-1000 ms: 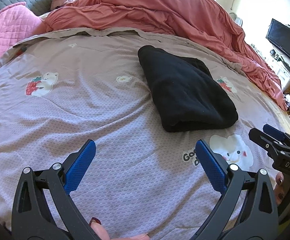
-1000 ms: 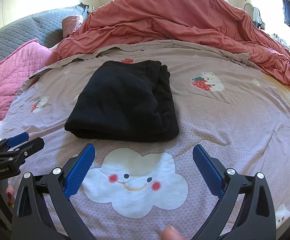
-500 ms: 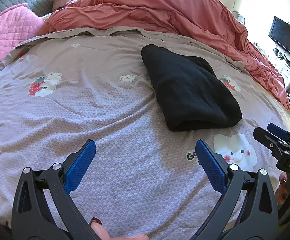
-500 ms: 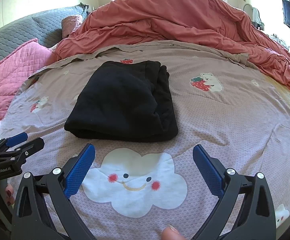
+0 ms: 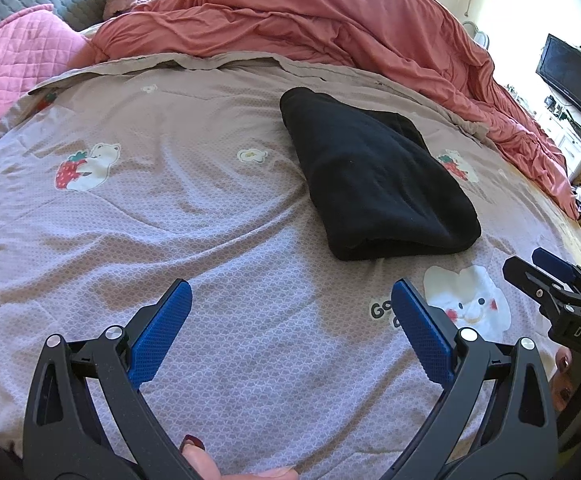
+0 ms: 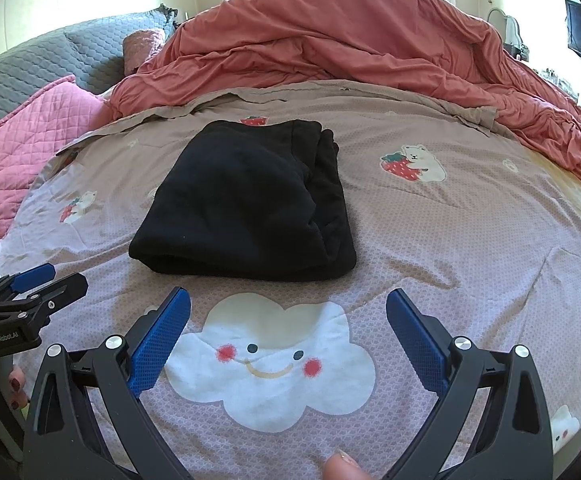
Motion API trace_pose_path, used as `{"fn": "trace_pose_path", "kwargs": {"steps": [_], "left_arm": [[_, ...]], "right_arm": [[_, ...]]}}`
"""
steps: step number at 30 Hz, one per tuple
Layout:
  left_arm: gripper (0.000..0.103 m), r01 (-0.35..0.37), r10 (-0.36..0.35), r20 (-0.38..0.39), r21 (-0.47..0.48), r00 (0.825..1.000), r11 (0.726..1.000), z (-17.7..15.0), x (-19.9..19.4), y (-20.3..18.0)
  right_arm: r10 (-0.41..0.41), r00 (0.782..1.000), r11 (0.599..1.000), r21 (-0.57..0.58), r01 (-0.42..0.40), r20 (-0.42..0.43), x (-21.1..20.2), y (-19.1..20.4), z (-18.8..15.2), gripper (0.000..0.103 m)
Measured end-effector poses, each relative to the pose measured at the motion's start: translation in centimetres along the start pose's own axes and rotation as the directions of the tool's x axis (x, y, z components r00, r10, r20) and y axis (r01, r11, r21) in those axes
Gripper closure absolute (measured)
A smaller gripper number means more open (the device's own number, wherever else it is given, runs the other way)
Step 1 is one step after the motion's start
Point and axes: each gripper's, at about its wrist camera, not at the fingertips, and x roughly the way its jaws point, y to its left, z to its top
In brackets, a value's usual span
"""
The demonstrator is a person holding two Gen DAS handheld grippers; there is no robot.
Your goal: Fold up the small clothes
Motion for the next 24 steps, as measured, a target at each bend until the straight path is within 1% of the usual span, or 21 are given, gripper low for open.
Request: {"fn": "trace_pose_path", "kwargs": {"steps": [10,18,24], "left_arm": [[0.009,-0.005,0.005,-0.002,0.001,1.0,1.0,0.02,-0.07,-0.04],[0.009,-0.006,0.006,-0.013,-0.001,1.0,1.0,-0.05,0.0,0.24],[0.009,-0.039,0.039,-0.012,0.014,0.999,0.999,-0.13,-0.03,0.15]], "right_arm": [[-0.011,1.0,1.0,0.003,0.011,-0.003,-0.27,-0.16,-0.3,0.005],[-0.022,0.999,1.0,0.015,0.023,-0.026,0.14,0.05,-0.77,0.005],[-0.032,0.999,0.999,0.027,0.033,-0.026,0.22,-0.07,-0.7,0.005]]}}
